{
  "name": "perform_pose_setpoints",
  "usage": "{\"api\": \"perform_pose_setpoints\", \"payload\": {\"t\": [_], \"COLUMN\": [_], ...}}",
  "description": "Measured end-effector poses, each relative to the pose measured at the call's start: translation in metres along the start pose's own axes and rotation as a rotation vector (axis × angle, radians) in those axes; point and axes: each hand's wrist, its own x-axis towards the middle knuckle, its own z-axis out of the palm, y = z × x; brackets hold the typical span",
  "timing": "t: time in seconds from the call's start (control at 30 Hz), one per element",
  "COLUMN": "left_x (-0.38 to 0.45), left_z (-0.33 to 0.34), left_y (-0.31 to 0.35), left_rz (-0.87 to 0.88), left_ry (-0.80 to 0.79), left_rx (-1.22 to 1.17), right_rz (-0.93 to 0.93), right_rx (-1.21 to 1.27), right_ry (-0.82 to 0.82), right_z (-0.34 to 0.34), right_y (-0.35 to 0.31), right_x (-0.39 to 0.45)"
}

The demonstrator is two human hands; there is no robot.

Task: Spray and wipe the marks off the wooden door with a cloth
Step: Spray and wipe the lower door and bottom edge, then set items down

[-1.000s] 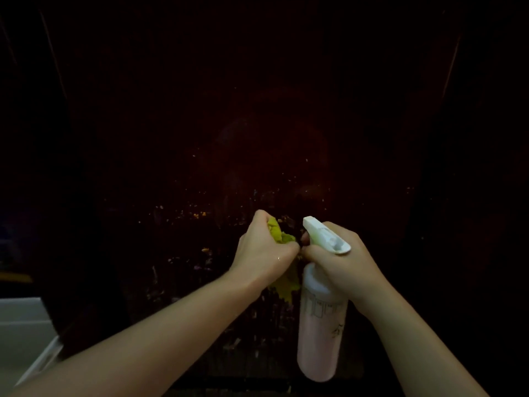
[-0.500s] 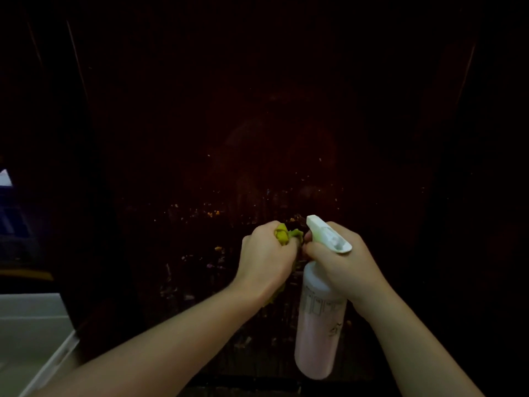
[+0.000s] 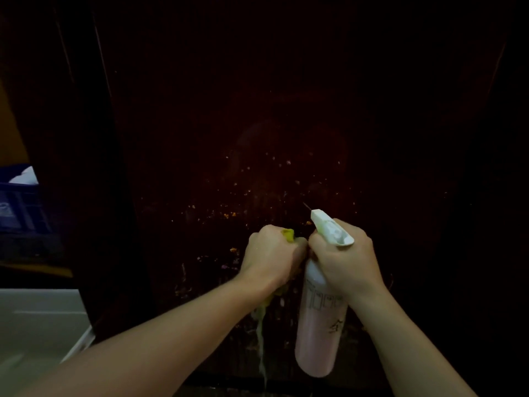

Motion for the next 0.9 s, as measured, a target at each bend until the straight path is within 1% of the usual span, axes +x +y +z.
{"api": "perform_pose_setpoints", "payload": {"t": [0.1,0.2,0.27,0.47,0.53,0.6,0.67,0.73,0.8,0.9], "left_x": [0.003,0.002,-0.001,-0.003,-0.005,-0.008,-0.009,-0.009,-0.008,-0.005], "left_z": [-0.004,-0.008,-0.01,-0.027,-0.03,-0.031,-0.032,-0.034,-0.04,-0.051], "left_y": [-0.007,-0.017,-0.024,-0.041,-0.046,-0.051,-0.055,-0.059,-0.061,-0.063], "left_rz": [0.003,-0.026,-0.047,-0.111,-0.104,-0.116,-0.138,-0.154,-0.166,-0.157], "left_ry": [0.03,-0.041,-0.058,-0.001,-0.008,-0.019,0.006,0.053,0.119,0.22], "left_rx": [0.05,0.103,0.088,0.017,0.012,-0.001,-0.004,0.019,0.048,0.006], "right_rz": [0.043,0.065,0.032,-0.088,-0.098,-0.064,-0.012,-0.001,-0.041,-0.106], "right_rx": [0.052,0.026,0.017,-0.032,-0.021,-0.003,0.023,0.019,0.021,0.001], "right_ry": [-0.041,-0.173,-0.23,-0.168,-0.181,-0.222,-0.299,-0.365,-0.353,-0.278], "right_z": [0.003,0.003,0.005,0.019,0.026,0.033,0.04,0.048,0.056,0.067], "right_y": [0.003,0.005,0.007,-0.003,-0.008,-0.011,-0.013,-0.013,-0.013,-0.015], "right_x": [0.0,0.0,0.0,-0.001,-0.002,-0.004,-0.006,-0.008,-0.01,-0.014]}}
